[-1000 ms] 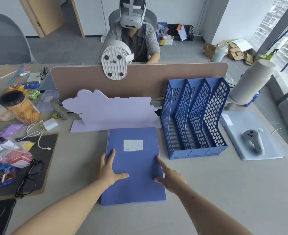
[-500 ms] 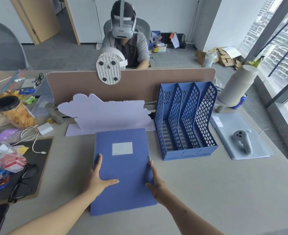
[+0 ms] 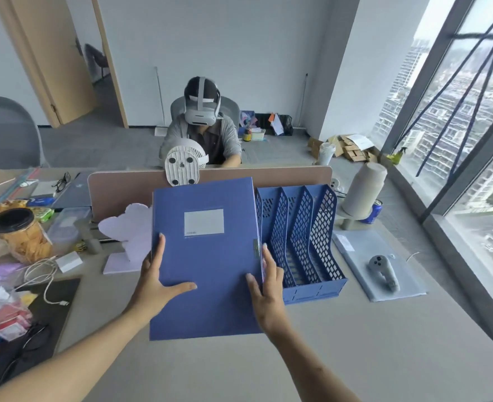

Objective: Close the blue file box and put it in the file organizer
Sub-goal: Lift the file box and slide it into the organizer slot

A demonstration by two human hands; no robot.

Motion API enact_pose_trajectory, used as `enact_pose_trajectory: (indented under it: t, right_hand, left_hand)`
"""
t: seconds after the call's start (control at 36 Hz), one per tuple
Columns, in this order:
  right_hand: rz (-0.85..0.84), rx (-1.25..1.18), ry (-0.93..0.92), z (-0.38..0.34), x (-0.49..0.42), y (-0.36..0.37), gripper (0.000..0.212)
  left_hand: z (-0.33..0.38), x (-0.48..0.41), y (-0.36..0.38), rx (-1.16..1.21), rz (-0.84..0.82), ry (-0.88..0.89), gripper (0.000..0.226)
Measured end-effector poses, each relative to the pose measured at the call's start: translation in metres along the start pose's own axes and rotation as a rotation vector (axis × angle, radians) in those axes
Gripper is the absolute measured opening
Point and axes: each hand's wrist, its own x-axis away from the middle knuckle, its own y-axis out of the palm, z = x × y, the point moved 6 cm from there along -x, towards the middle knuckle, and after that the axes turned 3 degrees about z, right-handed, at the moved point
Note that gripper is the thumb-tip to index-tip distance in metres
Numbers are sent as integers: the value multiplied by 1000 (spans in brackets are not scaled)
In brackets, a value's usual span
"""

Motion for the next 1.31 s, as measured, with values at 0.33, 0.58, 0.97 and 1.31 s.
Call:
enact_pose_trajectory:
  t: [0.33,0.58,0.97,1.31]
  right_hand:
    - [-44,20,-45,-64,-24,-133,90]
    - [-46,280,-177,-99,6,-181,104]
    - [213,528,-151,-77,4,-162,96]
    - [239,583,-149,-46,-34,-133,99]
  left_hand:
    - [73,-20,73,108,-249,202,135]
    - [110,-23,136,94,-475,231,146]
    - [169,-39,187,303,-403,145,120]
    - [166,-70,195,361,-500,-59,97]
